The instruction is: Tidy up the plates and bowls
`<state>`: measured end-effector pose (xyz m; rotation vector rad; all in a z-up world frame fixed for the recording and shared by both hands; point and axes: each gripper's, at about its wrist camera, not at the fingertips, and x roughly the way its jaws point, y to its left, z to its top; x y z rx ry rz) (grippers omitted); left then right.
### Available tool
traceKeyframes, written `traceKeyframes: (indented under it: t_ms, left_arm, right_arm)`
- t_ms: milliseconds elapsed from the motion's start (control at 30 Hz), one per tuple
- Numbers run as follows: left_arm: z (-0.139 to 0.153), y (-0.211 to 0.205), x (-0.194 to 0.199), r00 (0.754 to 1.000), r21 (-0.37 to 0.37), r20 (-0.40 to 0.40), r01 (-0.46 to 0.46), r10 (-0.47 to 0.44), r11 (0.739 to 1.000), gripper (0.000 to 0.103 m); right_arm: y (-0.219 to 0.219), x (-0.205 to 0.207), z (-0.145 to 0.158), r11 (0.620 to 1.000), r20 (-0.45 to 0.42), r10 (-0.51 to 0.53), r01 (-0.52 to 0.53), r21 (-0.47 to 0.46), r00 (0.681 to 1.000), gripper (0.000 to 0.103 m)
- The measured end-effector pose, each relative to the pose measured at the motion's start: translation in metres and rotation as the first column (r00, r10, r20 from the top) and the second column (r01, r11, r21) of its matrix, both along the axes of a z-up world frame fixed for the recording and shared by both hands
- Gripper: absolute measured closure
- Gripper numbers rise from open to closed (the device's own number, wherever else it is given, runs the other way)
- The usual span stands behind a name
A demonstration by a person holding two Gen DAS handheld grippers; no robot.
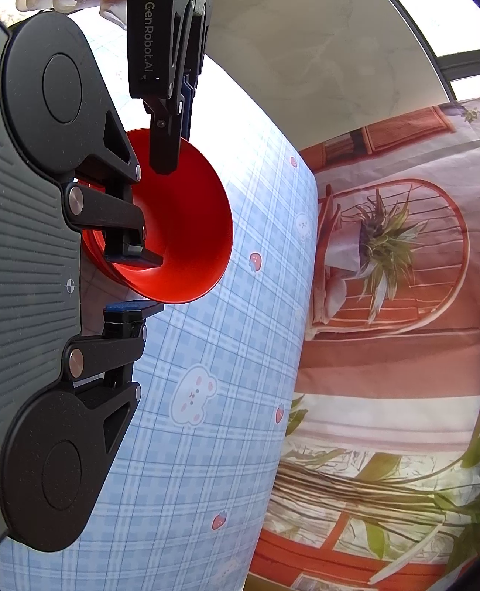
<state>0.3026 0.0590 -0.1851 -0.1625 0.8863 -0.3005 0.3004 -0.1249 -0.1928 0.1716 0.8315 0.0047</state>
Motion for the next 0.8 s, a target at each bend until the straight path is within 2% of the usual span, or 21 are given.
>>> traceKeyframes:
  t_ms: [367, 800]
  left_arm:
    - [-0.012, 0.004, 0.005, 1.0, 0.022, -0.008, -0.008, 0.009, 1.0, 0.078]
    - [-0.012, 0.003, 0.006, 1.0, 0.048, 0.007, -0.013, 0.013, 0.999, 0.074]
  right_arm:
    - [0.008, 0.012, -0.011, 1.0, -0.032, 0.013, -0.014, -0.025, 0.999, 0.084]
    - [0.012, 0.018, -0.025, 0.999, -0.098, 0.024, -0.026, -0.024, 0.995, 0.084]
